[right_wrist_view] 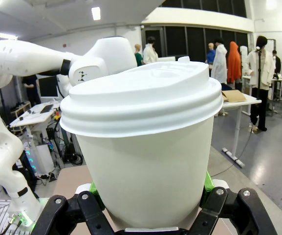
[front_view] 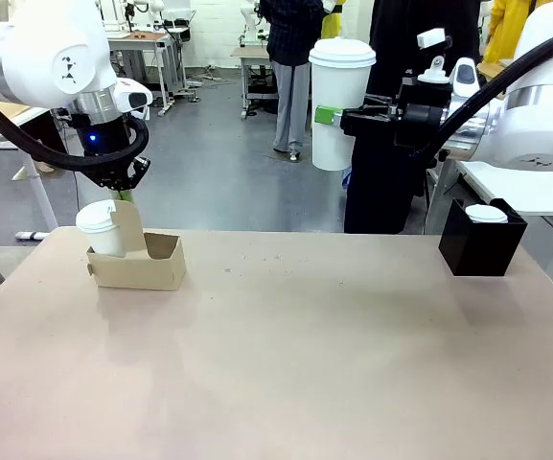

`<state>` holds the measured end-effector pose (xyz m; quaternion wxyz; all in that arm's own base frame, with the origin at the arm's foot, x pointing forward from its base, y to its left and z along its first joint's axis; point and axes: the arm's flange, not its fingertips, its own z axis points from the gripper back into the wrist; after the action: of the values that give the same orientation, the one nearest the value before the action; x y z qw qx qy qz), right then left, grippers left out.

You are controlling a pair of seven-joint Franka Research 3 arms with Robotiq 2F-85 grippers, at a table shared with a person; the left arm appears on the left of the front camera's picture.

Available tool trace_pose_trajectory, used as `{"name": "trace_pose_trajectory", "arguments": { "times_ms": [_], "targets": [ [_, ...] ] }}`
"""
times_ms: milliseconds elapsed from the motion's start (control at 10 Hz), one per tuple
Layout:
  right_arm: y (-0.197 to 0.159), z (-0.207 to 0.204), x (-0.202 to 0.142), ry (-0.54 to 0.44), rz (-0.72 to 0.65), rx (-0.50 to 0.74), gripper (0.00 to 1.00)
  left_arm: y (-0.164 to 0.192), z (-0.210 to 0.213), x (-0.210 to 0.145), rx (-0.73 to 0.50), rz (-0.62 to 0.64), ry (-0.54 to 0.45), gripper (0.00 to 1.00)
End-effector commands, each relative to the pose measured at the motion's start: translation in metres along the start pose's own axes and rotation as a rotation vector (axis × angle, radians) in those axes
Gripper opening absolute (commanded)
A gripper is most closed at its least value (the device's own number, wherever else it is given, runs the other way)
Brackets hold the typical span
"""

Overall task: Pour a drink into a cup and package it in a carrier.
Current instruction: Position the Cup Carrier in the center of the table.

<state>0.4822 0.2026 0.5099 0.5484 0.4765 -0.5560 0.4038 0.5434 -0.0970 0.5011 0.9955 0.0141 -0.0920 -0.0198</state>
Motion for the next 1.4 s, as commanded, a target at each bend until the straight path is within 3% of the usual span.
{"name": "trace_pose_trajectory", "arguments": {
  "times_ms": [0, 100, 200, 500, 900, 1300],
  "targets": [
    [0.002, -0.001, 0.003, -0.015, 0.019, -0.003, 0.81, 0.000, 0.000, 0.000, 0.015, 0.004, -0.011, 0.00],
    [0.002, -0.001, 0.003, -0.015, 0.019, -0.003, 0.81, 0.000, 0.000, 0.000, 0.000, 0.000, 0.000, 0.04],
    [0.002, -0.001, 0.003, -0.015, 0.019, -0.003, 0.81, -0.003, 0.013, -0.006, -0.035, 0.055, -0.029, 0.02],
    [0.002, -0.001, 0.003, -0.015, 0.019, -0.003, 0.81, -0.031, 0.080, -0.042, -0.032, 0.116, -0.119, 0.02],
    [0.002, -0.001, 0.003, -0.015, 0.019, -0.003, 0.81, -0.134, 0.130, -0.119, -0.025, 0.116, -0.175, 0.02],
    [0.002, -0.001, 0.003, -0.015, 0.019, -0.003, 0.81, -0.230, 0.102, -0.172, -0.031, 0.083, -0.142, 0.02]
  ]
}}
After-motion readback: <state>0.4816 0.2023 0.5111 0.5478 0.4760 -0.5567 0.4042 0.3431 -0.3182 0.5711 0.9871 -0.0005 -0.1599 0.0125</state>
